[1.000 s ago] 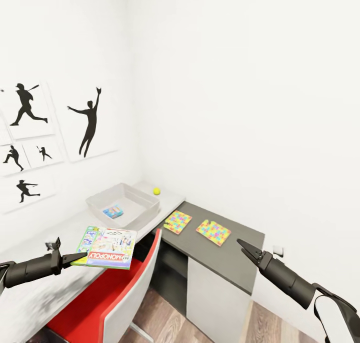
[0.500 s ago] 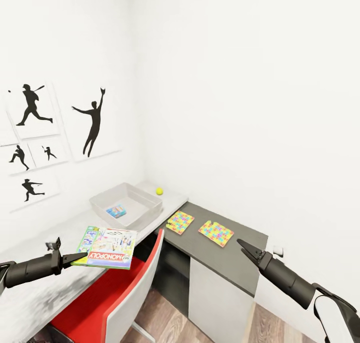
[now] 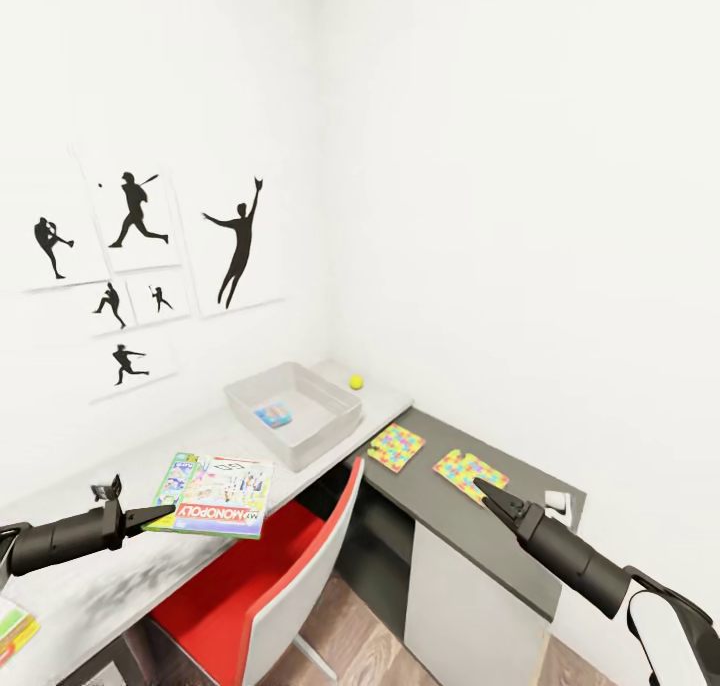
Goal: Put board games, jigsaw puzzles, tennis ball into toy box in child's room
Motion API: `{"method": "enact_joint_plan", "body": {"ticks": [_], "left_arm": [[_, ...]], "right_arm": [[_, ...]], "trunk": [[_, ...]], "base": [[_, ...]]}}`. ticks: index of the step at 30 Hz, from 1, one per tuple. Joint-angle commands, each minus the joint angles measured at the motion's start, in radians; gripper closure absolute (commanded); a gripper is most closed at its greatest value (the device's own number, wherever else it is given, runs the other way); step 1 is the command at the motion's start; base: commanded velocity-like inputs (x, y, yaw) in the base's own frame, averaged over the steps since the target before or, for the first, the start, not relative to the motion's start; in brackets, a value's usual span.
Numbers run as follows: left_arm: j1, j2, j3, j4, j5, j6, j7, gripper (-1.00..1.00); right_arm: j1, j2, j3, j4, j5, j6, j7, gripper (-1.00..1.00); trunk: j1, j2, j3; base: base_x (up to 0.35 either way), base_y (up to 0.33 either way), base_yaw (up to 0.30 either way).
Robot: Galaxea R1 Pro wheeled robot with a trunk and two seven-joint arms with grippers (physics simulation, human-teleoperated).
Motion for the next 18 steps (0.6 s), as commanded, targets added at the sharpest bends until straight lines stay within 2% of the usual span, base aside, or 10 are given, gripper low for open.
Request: {"method": "enact_joint_plan", "body": {"ticks": [1,5,18], "left_arm": [[-0.001,0.0,0.0,0.0,0.0,0.01,-0.004,1.0],[-0.001,0.0,0.0,0.0,0.0,0.01,-0.004,1.0],[-0.001,0.0,0.0,0.0,0.0,0.01,-0.004,1.0]], "right_arm": [[0.0,0.0,-0.002,0.0,-0.001,0.006,0.002,-1.0],[0.0,-0.001,-0.002,0.0,-0.001,0.006,0.002,-1.0],[0.0,-0.001,-0.002,0.0,-0.001,0.006,0.002,-1.0]], "trunk": [[0.001,0.0,0.0],[0.001,0.0,0.0],[0.001,0.0,0.0]], "base": [[0.109,0.0,0.285],[0.2,0.0,0.286],[0.304,0.0,0.289]]}}
